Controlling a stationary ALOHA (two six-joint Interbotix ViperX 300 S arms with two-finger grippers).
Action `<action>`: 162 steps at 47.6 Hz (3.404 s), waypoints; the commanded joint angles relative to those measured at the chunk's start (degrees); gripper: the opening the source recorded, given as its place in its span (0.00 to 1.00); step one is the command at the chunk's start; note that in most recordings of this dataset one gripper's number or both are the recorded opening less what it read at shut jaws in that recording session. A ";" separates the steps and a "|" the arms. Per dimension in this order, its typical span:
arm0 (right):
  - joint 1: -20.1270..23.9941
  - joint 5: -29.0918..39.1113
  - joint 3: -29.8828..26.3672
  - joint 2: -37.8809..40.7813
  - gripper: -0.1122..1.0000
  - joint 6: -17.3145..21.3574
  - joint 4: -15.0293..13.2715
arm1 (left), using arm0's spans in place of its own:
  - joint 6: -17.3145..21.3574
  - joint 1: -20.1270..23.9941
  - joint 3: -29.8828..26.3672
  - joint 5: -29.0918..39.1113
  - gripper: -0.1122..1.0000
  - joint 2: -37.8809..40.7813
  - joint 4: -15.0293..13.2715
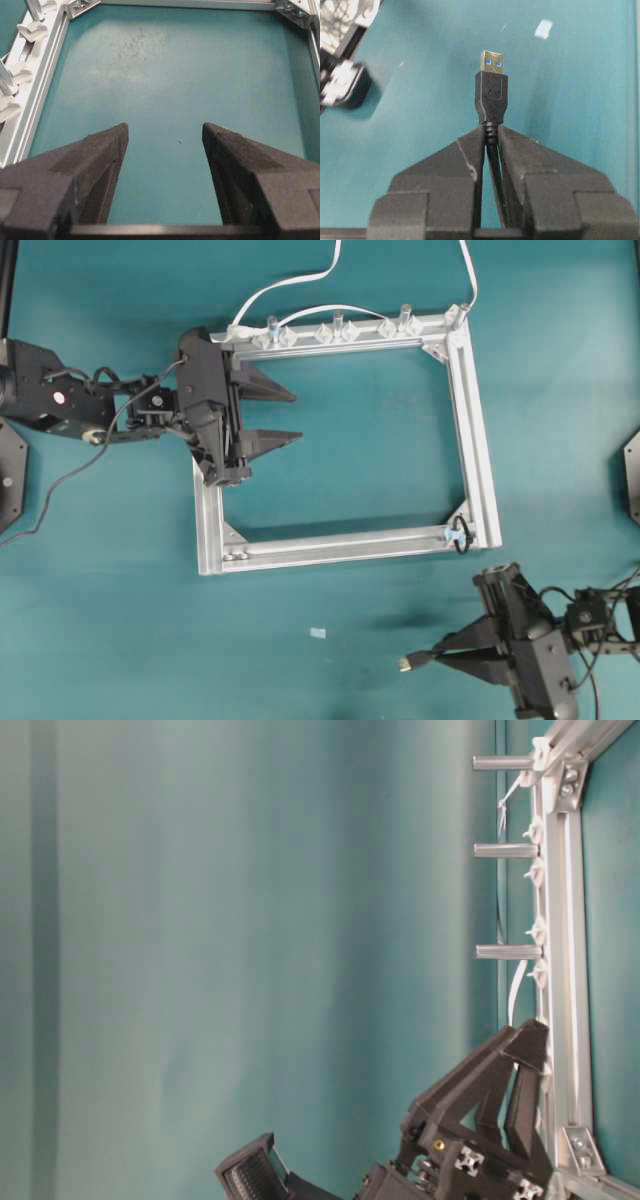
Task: Insert the wire through the string loop located on the right side.
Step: 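Lift the cable with the right gripper and swing it rightward, then move the plug up to the black zip-tie loop at the frame corner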
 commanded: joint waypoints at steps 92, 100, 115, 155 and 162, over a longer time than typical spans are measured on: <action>2.90 -3.34 23.03 -21.53 0.20 0.35 0.09 | -2.72 -0.70 -1.41 -0.18 0.66 -0.97 -0.26; 0.53 -3.25 23.29 -21.53 0.20 0.35 0.26 | -2.81 -0.70 -1.58 -0.26 0.66 -0.97 -0.26; -3.52 -2.02 24.70 -21.62 0.20 0.35 0.97 | -2.81 -0.70 -1.85 -0.26 0.66 -0.97 -0.18; -7.47 -1.49 26.81 -27.60 0.20 -0.09 0.97 | -2.81 -0.97 -2.29 -0.26 0.66 -0.97 -0.26; -7.56 -1.41 26.72 -27.60 0.20 -0.09 0.97 | -3.08 -1.05 -2.46 -0.26 0.66 -0.88 -0.18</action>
